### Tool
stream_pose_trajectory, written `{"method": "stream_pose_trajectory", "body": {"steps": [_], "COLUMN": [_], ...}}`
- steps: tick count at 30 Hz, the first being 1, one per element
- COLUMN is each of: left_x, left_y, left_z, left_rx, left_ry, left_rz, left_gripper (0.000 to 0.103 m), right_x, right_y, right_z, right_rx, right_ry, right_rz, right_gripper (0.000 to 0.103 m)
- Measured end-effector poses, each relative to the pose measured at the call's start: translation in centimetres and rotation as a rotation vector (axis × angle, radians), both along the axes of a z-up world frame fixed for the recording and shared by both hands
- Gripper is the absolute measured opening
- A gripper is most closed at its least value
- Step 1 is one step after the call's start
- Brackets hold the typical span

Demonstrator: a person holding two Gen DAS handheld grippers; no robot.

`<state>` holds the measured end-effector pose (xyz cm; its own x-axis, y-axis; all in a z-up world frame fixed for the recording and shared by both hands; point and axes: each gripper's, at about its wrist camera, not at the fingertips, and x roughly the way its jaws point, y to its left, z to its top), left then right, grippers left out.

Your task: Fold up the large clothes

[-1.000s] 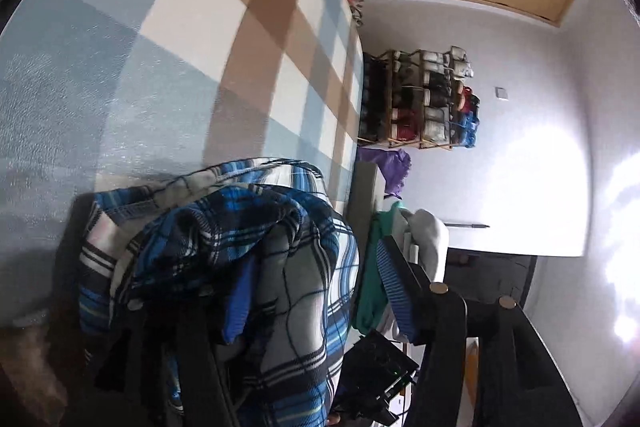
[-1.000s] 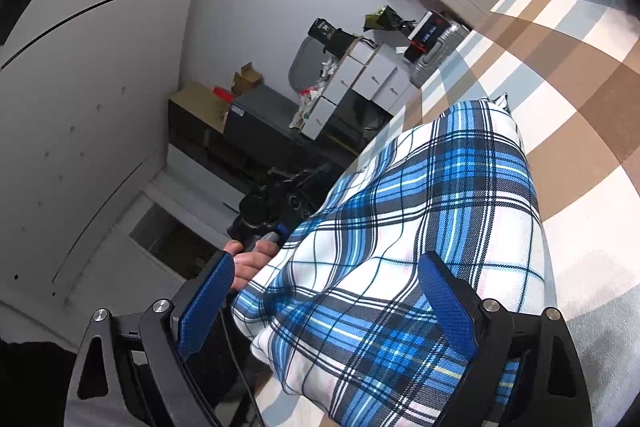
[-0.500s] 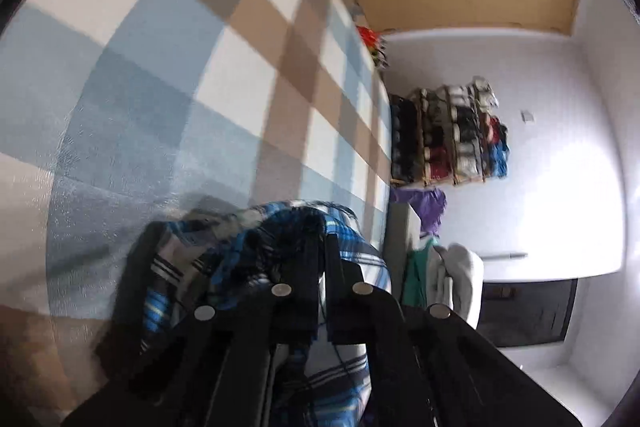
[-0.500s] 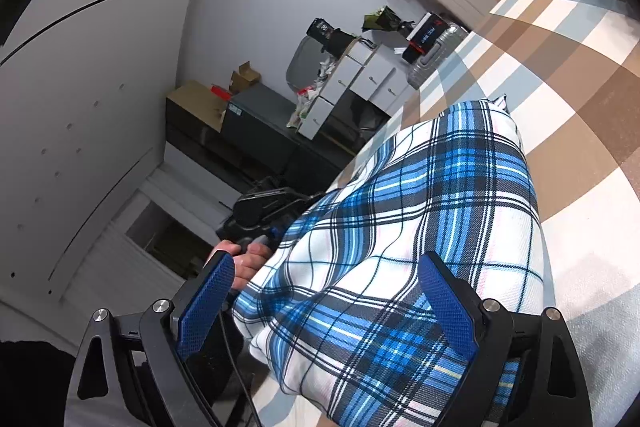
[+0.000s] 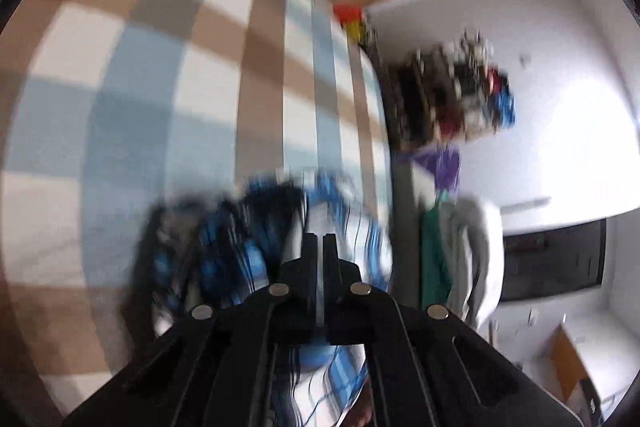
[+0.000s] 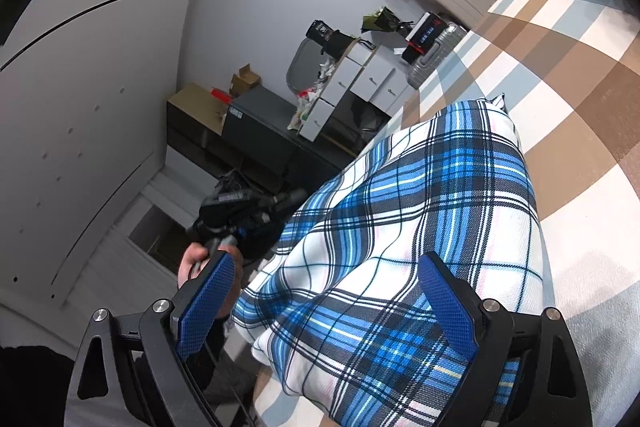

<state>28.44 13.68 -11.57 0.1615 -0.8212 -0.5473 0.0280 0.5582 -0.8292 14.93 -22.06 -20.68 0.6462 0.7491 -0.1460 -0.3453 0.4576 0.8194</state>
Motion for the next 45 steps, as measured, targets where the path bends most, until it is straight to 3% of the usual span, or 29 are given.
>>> {"method": "stream_pose_trajectory", "body": {"steps": [3,6,8,9,10,11,13,17,22,25,29,32,33,34,35,36,38,40,41,43,45], "left_x": [-0.6,-0.5,-0.1,0.1,0.0,0.3,-0.1,-0.9,-1.2,-1.8,-4.4,-7.7,-8.7,-9.8,-10.6,-11.0,-11.1,-10.1,-9.6,-9.2,-9.4], "left_y": [-1.8,-2.5,-3.4,-3.8,-3.5,-3.7,-3.3,-2.6,1.5,3.7,3.3,-0.7,-1.9,-3.3,-4.3,-5.0,-5.9,-5.5,-4.8,-3.5,-2.5], "left_z": [-0.8,-0.5,-0.8,-1.1,-1.2,-1.5,-1.3,1.5,5.2,4.0,3.1,6.2,6.9,7.3,7.3,6.7,4.0,0.0,-2.1,-4.6,-4.4], "left_rx": [-0.011,0.001,0.039,0.078,0.094,0.1,0.093,0.127,0.146,0.211,0.171,0.223,0.247,0.277,0.324,0.382,0.47,0.532,0.535,0.466,0.456], "left_ry": [0.012,-0.005,-0.01,-0.002,0.002,0.009,0.007,-0.101,-0.226,-0.203,-0.15,-0.322,-0.378,-0.436,-0.473,-0.493,-0.479,-0.359,-0.285,-0.218,-0.234], "left_rz": [-0.033,-0.037,-0.066,-0.072,-0.083,-0.088,-0.077,-0.024,0.138,0.191,0.184,0.067,0.033,0.008,-0.005,-0.01,-0.019,-0.026,0.008,0.035,0.087], "left_gripper": [0.054,0.057,0.056,0.046,0.017,0.006,0.003,0.001,0.0,0.0,0.0,0.005,0.017,0.04,0.056,0.073,0.073,0.072,0.072,0.066,0.061], "right_x": [0.0,0.0,0.0,0.0,0.0,0.0,0.0,0.0,0.2,0.3,0.2,0.2,0.2,0.2,0.2,0.2,0.5,1.2,1.9,2.4,2.0], "right_y": [-0.1,0.0,0.0,0.0,0.0,-0.1,-0.1,-0.2,-0.3,0.0,0.6,1.2,1.4,1.5,1.7,2.1,3.6,5.6,7.1,8.6,9.6], "right_z": [-0.1,-0.1,-0.1,-0.1,-0.1,-0.1,-0.1,-0.2,-0.4,-0.3,0.2,1.5,2.4,3.5,4.7,5.5,7.0,6.8,5.7,3.1,2.7], "right_rx": [0.002,0.0,-0.001,0.0,-0.001,0.0,0.004,0.009,-0.01,-0.029,-0.087,-0.184,-0.237,-0.301,-0.364,-0.424,-0.591,-0.755,-0.851,-0.966,-1.054], "right_ry": [0.0,0.0,-0.001,-0.001,-0.002,-0.002,-0.003,-0.005,0.015,0.019,0.016,0.033,0.043,0.048,0.039,0.033,0.011,0.038,0.085,0.164,0.122], "right_rz": [-0.001,-0.001,-0.002,-0.002,-0.003,-0.003,-0.003,-0.002,-0.024,-0.029,-0.037,-0.033,-0.046,-0.061,-0.068,-0.071,-0.049,0.021,0.097,0.211,0.24], "right_gripper": [0.094,0.094,0.094,0.094,0.094,0.094,0.094,0.094,0.094,0.094,0.094,0.094,0.094,0.094,0.092,0.085,0.069,0.059,0.048,0.047,0.047]}}
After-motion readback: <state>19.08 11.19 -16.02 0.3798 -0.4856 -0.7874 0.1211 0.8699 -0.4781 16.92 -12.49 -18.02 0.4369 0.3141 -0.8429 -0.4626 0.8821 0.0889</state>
